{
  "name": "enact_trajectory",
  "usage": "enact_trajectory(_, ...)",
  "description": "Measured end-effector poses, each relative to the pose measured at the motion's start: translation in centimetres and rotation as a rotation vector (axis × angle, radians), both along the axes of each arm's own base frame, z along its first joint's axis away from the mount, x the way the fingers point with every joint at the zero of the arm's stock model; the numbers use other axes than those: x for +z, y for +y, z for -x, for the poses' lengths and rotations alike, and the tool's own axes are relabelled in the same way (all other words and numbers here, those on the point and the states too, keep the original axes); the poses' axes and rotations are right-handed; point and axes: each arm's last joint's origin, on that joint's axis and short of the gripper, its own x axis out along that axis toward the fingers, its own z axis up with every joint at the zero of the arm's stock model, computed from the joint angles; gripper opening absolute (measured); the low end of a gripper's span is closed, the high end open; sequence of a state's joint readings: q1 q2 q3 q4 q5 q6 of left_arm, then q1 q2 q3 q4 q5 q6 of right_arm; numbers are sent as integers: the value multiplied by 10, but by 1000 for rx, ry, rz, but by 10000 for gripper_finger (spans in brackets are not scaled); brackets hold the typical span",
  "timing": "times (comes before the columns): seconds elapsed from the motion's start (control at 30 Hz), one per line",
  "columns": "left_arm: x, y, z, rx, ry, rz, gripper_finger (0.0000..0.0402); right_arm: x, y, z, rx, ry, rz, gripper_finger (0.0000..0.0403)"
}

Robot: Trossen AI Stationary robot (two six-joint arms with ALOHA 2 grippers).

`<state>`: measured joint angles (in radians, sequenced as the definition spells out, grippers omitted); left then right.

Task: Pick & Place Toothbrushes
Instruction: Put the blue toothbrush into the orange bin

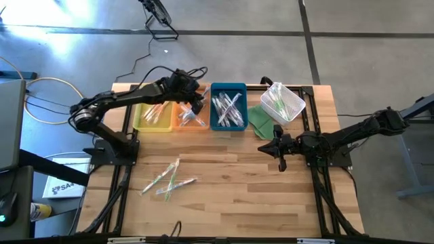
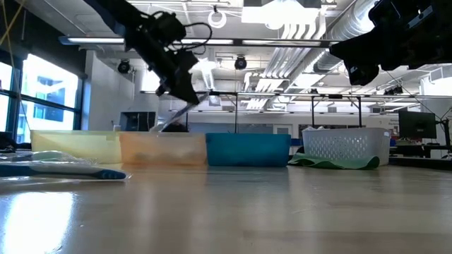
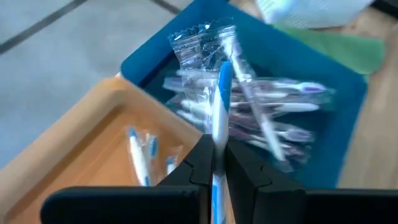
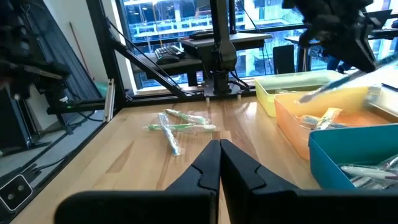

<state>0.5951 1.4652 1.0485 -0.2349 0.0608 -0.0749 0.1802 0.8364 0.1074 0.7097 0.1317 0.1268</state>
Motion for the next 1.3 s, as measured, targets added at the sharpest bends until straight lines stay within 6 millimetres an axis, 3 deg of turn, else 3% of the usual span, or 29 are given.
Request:
enact_trajectory(0.27, -34, 32, 3, 142, 53, 120, 19, 0, 0, 0, 1, 0, 0, 3)
enact_trajectory(0.5, -57, 43, 2, 196, 102, 180, 19, 0, 0, 0, 0, 0, 0, 3)
enact_trajectory(0.67, -59, 43, 2, 196, 116, 176, 33, 0, 0, 0, 1, 0, 0, 3)
enact_trajectory(1.0, -59, 44, 1, 197, 108, 168, 131, 0, 0, 0, 0, 0, 0, 3)
enact_trajectory(1.3, -59, 43, 1, 195, 107, 169, 147, 0, 0, 0, 0, 0, 0, 2)
